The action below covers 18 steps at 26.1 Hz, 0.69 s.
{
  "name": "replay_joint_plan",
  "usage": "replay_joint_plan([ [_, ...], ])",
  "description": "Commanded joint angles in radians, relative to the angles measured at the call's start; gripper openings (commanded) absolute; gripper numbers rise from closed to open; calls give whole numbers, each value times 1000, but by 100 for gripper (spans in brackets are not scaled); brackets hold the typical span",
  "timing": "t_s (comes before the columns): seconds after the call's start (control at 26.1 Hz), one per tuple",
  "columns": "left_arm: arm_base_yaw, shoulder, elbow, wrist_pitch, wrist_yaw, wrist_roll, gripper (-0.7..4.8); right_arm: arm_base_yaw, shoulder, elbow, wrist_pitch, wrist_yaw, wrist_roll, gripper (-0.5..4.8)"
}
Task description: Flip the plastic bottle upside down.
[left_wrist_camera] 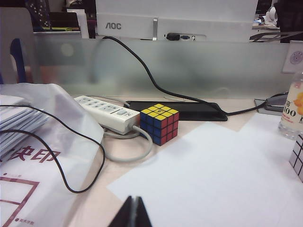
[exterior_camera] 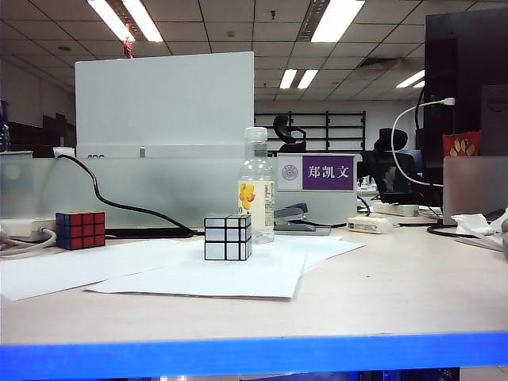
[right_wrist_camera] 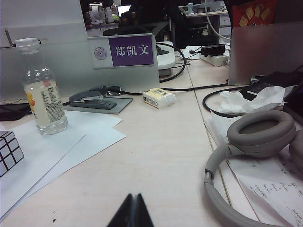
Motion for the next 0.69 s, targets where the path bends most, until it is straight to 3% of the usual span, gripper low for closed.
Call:
replay_joint_plan([
  [0.04, 2, -2, 1, 13, 2, 4, -3, 1, -2, -2, 17, 2, -1, 9],
  [0.35, 2, -2, 1, 14, 5, -5, -3, 1, -2, -2, 17, -3, 1, 9],
  [0.42, 2, -2, 1, 14, 5, -20, -3, 1, -2, -2, 17, -41, 62, 9],
  [0.58, 2, -2, 1, 15, 63, -195, -3, 1, -2, -2, 19, -195, 277, 9],
  [0.69, 2, -2, 1, 45, 123, -357, -4, 2, -2, -2, 57, -211, 288, 8],
])
